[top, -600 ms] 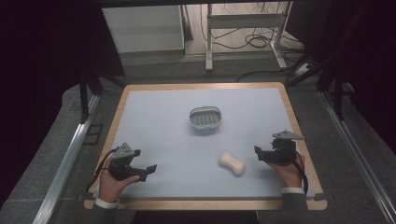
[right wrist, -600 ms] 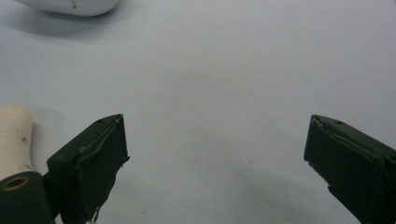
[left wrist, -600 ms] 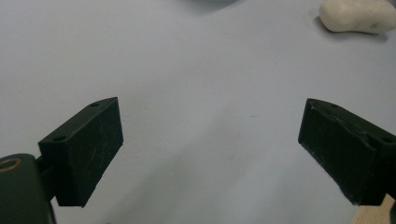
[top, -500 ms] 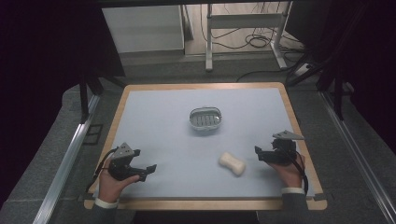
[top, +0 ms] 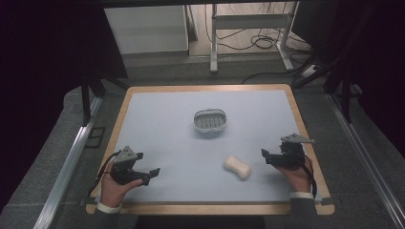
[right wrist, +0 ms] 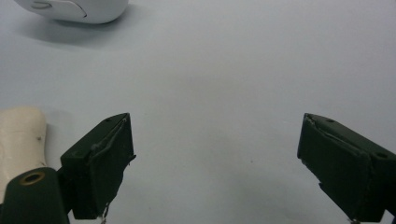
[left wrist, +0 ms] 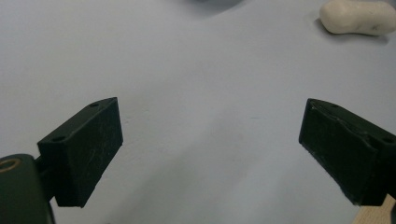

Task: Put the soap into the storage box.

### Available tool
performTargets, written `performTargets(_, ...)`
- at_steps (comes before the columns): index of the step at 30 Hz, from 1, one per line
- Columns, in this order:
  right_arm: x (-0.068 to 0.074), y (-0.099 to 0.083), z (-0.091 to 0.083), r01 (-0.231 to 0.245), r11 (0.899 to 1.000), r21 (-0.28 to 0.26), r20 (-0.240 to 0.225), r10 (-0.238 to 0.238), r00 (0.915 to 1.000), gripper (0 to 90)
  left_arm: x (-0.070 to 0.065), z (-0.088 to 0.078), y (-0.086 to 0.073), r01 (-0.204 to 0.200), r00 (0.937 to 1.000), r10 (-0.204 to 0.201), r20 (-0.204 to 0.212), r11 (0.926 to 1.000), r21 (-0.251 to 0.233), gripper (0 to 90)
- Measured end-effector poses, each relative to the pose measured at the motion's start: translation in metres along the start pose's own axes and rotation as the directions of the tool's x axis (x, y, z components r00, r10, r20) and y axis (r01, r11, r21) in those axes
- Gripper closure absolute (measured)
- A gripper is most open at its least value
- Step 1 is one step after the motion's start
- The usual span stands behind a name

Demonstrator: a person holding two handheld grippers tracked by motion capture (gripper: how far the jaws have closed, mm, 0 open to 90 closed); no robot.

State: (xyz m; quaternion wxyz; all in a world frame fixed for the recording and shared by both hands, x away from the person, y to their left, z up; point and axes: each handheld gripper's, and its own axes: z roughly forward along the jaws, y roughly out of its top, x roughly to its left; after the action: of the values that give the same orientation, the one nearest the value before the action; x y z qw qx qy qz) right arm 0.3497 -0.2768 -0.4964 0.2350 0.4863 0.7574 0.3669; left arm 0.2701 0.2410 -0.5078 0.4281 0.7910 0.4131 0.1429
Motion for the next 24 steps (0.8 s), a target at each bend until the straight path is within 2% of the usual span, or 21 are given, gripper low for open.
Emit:
performTargets(9, -0.001, 0.003, -0.005, -0.004, 1.000, -0.004, -0.009, 0.004, 1.0000, 12.2, 0.000, 0.000, 0.000, 0.010, 0.9999, -0.010, 0.003, 0.9999, -0.004, 6.3)
performTargets(17, 0.004, 0.004, -0.010, 0.024, 1.000, 0.003, -0.026, -0.023, 0.9994, 13.7, 0.001, 0.003, 0.002, 0.027, 0.9993, -0.027, 0.025, 0.9996, -0.004, 6.5)
performTargets(24, 0.013, 0.008, -0.013, 0.050, 0.998, 0.035, -0.066, -0.047, 0.9967, 13.8, 0.001, 0.002, 0.002, 0.027, 0.9995, -0.027, 0.017, 0.9996, 0.001, 6.5)
